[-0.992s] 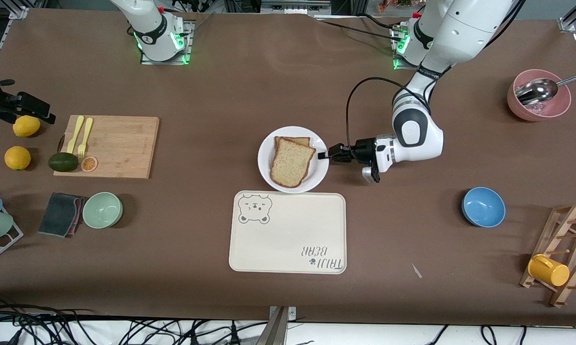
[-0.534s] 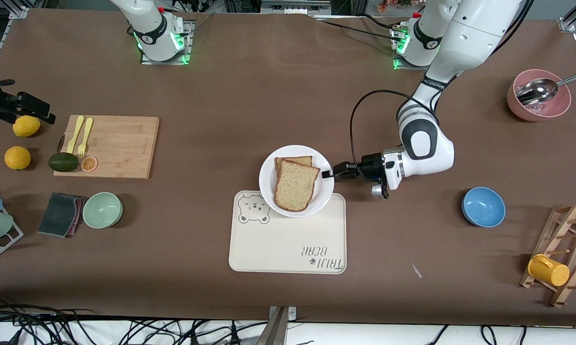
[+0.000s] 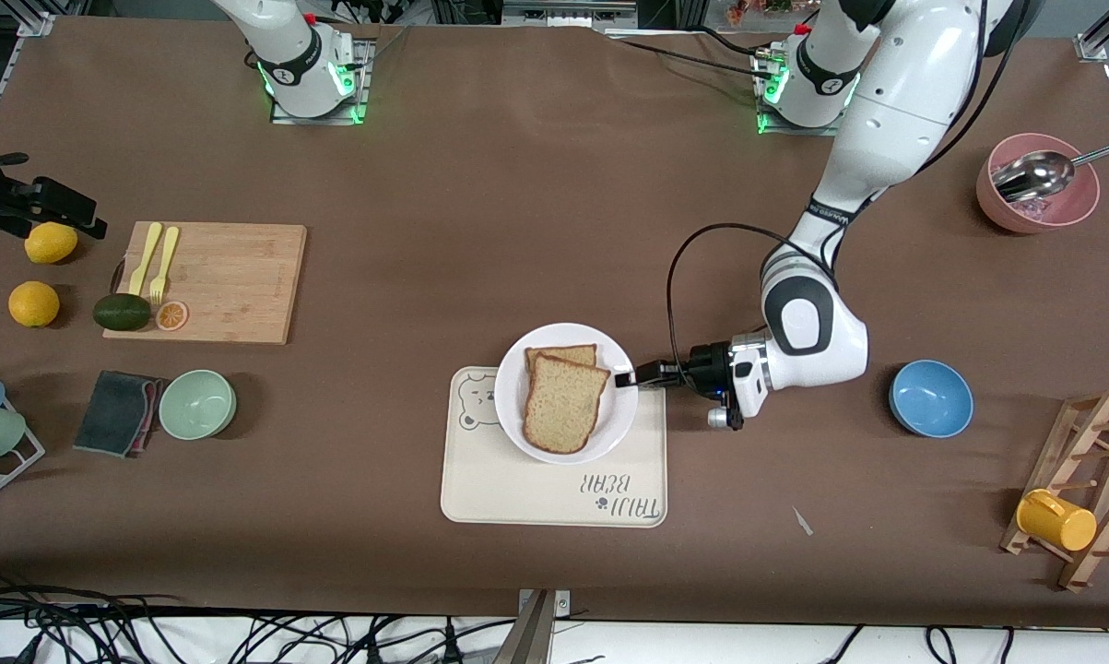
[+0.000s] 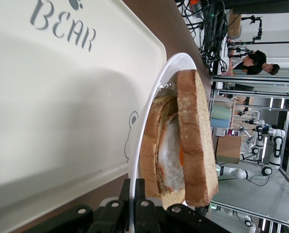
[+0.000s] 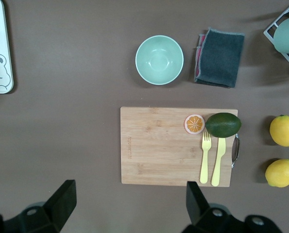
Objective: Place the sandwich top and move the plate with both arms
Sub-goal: 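Slide the white plate with the left gripper onto the bear tray, then open the left gripper and release the plate rim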
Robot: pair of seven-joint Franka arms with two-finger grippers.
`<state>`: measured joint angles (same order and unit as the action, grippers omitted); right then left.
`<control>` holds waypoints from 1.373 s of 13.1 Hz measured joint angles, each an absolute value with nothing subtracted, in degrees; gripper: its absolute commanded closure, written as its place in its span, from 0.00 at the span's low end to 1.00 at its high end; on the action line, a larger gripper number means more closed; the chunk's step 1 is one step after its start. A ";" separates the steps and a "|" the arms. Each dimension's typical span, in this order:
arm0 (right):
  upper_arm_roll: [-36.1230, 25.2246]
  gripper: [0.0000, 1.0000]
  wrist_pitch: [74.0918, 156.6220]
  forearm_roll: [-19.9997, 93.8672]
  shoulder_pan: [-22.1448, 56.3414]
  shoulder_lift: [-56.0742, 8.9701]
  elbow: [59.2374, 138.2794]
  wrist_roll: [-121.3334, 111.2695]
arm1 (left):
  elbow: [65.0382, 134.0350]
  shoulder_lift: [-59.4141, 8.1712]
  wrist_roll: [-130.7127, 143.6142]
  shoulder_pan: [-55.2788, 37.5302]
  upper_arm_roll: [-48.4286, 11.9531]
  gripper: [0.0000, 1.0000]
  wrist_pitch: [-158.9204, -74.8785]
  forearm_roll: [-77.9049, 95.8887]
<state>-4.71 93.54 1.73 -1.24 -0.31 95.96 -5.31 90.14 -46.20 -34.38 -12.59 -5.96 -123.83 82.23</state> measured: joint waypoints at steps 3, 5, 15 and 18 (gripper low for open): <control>-4.71 0.00 93.55 1.73 -1.24 -0.32 95.94 -5.31 | 84.74 -50.62 -31.28 -12.75 -5.85 1.00 -124.24 81.80; -4.71 0.00 93.55 1.73 -1.24 -0.33 95.93 -5.31 | 81.61 -53.48 -30.90 -13.41 -5.85 1.00 -126.71 81.80; -4.71 0.00 93.55 1.74 -1.24 -0.33 95.93 -5.31 | 73.83 -61.07 -28.37 -16.19 -5.91 1.00 -130.36 83.28; -4.71 0.00 93.55 1.74 -1.24 -0.33 95.93 -5.31 | 73.30 -61.17 -27.97 -16.19 -5.91 0.65 -130.44 83.29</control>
